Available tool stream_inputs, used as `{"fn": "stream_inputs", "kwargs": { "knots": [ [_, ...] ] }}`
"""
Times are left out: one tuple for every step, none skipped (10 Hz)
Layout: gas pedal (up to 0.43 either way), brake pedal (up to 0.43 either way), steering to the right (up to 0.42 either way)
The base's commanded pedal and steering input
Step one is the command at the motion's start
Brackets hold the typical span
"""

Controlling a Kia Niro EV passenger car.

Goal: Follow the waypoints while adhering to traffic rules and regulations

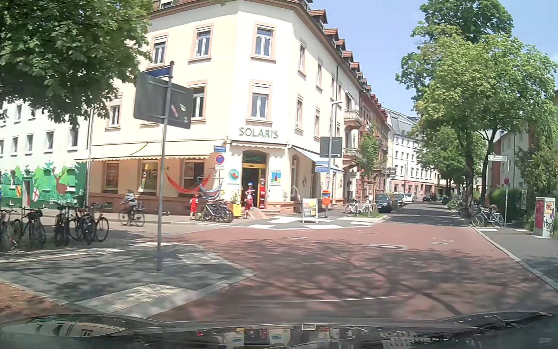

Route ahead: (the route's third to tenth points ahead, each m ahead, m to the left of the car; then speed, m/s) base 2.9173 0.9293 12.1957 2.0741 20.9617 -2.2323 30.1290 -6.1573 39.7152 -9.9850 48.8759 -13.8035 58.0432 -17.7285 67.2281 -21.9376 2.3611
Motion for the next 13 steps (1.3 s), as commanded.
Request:
{"fn": "stream_inputs", "kwargs": {
  "knots": [
    [0.008, 0.0, 0.6],
    [0.008, 0.0, 0.559],
    [0.008, 0.0, 0.522],
    [0.008, 0.0, 0.483],
    [0.008, 0.0, 0.439],
    [0.008, 0.0, 0.398],
    [0.02, 0.0, 0.373],
    [0.02, 0.0, 0.331],
    [0.02, 0.0, 0.286],
    [0.02, 0.0, 0.257],
    [0.02, 0.0, 0.229],
    [0.02, 0.0, 0.199],
    [0.047, 0.0, 0.176]
  ]
}}
